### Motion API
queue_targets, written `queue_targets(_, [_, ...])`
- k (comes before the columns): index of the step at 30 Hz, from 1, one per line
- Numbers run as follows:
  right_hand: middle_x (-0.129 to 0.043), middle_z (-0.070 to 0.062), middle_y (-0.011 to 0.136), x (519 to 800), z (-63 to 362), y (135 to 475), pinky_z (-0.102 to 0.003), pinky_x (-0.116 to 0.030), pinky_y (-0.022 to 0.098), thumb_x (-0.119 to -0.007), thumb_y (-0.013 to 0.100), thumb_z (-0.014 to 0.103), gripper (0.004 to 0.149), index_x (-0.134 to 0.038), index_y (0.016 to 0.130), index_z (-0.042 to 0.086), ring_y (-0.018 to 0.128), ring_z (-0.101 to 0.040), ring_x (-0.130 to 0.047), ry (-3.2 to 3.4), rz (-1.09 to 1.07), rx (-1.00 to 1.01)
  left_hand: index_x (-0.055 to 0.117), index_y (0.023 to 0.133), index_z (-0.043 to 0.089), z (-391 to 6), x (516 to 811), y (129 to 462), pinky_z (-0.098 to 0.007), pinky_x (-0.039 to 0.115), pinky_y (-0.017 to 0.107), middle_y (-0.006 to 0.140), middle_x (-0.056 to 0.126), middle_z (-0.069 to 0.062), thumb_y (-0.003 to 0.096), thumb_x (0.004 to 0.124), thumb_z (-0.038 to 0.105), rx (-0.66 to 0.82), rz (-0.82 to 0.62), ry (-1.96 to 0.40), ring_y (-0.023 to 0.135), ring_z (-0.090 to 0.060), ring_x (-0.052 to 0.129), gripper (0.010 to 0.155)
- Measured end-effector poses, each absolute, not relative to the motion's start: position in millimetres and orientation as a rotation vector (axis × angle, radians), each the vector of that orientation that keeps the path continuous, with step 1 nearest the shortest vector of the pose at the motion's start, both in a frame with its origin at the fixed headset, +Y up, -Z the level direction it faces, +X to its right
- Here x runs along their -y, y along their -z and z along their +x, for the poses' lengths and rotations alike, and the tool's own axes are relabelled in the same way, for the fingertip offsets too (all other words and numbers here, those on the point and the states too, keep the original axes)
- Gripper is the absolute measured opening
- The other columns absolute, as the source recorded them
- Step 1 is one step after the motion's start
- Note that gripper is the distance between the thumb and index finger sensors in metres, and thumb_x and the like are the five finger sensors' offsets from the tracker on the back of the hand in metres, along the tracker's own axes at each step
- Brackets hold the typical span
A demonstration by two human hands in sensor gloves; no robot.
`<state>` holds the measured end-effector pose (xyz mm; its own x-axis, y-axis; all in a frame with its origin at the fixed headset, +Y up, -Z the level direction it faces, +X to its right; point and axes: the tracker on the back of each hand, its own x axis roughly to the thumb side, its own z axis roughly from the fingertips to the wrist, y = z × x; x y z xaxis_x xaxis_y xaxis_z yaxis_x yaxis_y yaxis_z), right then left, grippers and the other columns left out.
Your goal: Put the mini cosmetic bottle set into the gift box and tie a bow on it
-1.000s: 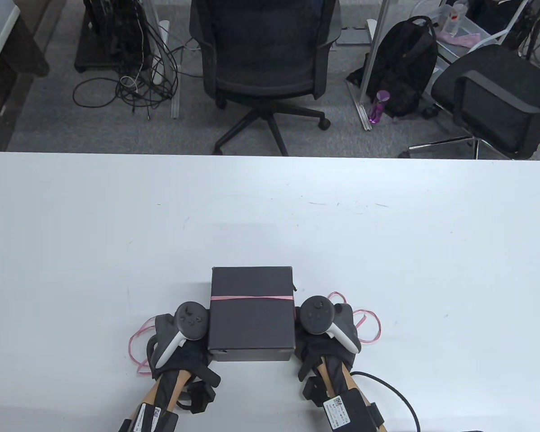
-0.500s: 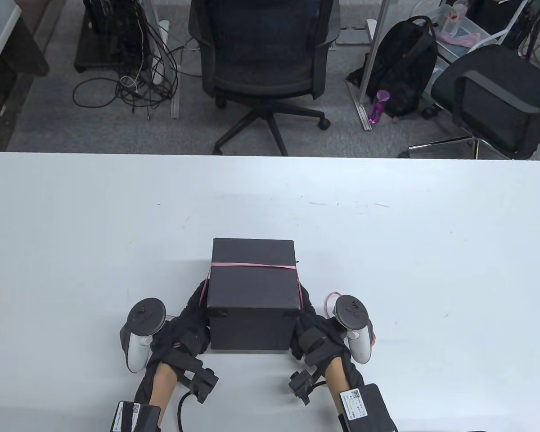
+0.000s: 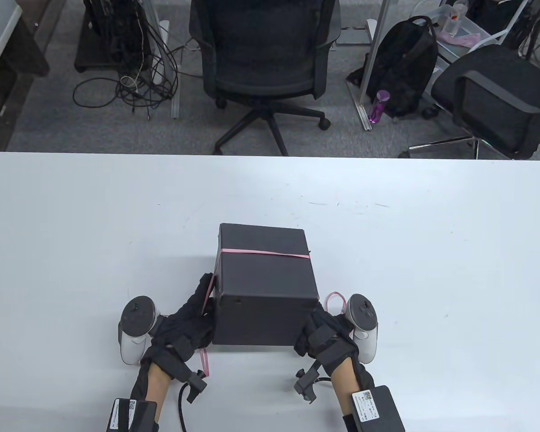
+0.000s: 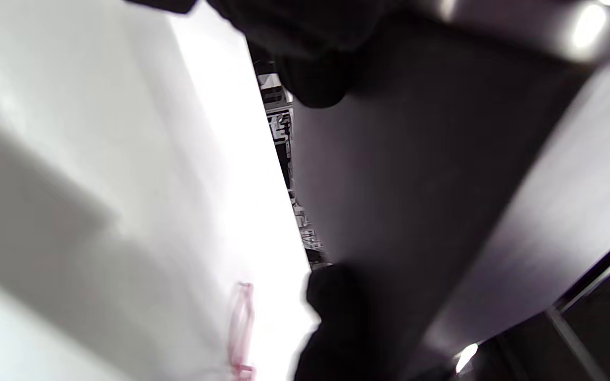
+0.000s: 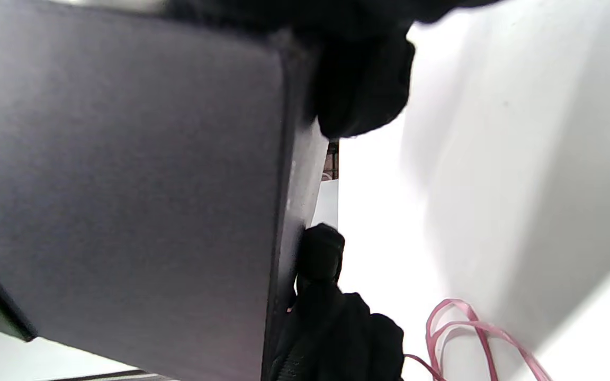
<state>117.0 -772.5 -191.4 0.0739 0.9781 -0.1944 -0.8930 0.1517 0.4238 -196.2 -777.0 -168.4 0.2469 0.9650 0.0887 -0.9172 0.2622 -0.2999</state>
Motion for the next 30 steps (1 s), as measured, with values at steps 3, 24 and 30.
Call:
queue_targets(3, [-0.087, -0.033, 0.06, 765, 116, 193, -0.017, -0.082, 0.007, -0.046, 0.067, 0.032, 0.061, -0.016, 0.116, 0.012, 0.014, 0.001, -0.083, -1.428, 0.328, -0.41, 0.009, 0.106, 0.042, -190, 773, 166, -0.022, 0.084, 0.021, 0.104, 0.072, 0.003, 0.0548, 0.077, 0.026, 0.275, -0.156, -1.204, 0.023, -0.003, 0.09, 0.086])
queue_targets(24, [-0.095, -0.008, 0.077, 717, 106, 181, -0.022, -0.084, 0.006, -0.084, 0.046, 0.029, 0.091, -0.025, 0.104, -0.011, 0.009, -0.004, -0.088, -2.547, 0.797, 0.196, 0.014, 0.109, 0.024, -181, 761, 163, -0.025, 0.083, 0.02, 0.101, 0.077, -0.002, 0.0566, 0.07, 0.03, 0.254, -0.037, -0.984, 0.022, -0.005, 0.09, 0.077])
queue_targets(30, [-0.095, -0.004, 0.034, 719, 92, 168, -0.02, -0.082, 0.0, -0.074, 0.048, 0.038, 0.078, -0.049, 0.101, -0.014, 0.004, -0.003, -0.085, -2.937, 0.848, 0.608, 0.033, 0.108, 0.005, -167, 747, 153, -0.025, 0.084, 0.016, 0.08, 0.092, 0.002, 0.0534, 0.071, 0.036, 0.248, 0.246, -0.401, 0.015, -0.004, 0.09, 0.073])
